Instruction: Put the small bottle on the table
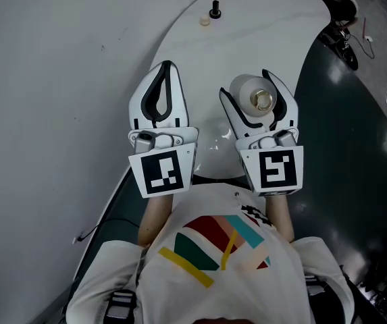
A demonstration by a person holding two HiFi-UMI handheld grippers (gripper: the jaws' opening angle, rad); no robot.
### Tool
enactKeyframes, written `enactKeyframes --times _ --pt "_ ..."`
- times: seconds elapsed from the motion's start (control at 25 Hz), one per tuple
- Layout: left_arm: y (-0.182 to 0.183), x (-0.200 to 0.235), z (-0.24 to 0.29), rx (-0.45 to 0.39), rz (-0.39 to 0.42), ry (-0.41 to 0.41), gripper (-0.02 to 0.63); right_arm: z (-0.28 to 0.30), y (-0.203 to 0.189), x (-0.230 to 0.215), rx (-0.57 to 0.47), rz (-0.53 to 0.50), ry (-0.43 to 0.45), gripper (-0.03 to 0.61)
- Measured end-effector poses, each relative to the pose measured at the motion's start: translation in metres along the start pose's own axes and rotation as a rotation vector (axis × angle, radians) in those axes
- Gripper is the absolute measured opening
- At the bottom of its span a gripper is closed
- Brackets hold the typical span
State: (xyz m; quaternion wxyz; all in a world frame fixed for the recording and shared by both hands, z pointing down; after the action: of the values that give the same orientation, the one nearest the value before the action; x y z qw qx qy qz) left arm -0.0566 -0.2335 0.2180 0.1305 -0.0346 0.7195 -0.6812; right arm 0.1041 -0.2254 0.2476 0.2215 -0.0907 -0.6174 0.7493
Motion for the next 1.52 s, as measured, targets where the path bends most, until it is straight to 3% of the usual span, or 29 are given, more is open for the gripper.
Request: enactKeyframes --times 0.28,0.68,1.24,1.52 --pt "-0.013 0.015 0.031 0.023 -0.032 -0.034 0.017 0.044 -0.001 -0.011 0.037 0.136 0.033 0.345" --pt "-0.068 0.050 0.083 0.134 -0.008 0.010 0.017 0.154 -0.025 -0.020 0.102 0.078 0.064 0.345" --pt "-0.160 0.071 0.146 0.202 -0.053 0.039 0.017 0.313 -0.088 -0.020 0.231 -0.032 0.121 0.346" --pt "-0.193 0.079 0.163 0.229 -0.080 0.076 0.017 0.368 -0.133 -0.015 0.318 -0.005 0.206 0.345"
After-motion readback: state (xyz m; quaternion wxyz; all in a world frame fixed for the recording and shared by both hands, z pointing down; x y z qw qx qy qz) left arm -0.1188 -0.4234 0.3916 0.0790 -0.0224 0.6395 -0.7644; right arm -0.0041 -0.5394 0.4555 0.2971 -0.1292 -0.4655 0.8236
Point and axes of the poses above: the fingertips, and each gripper's own axes: z forward along the fingers, x to its left, y out of its top, the point moved 7 cm from there along -z, backward along the fingers, and after that the axes turned 7 degrees about x, right-handed, at the moved point
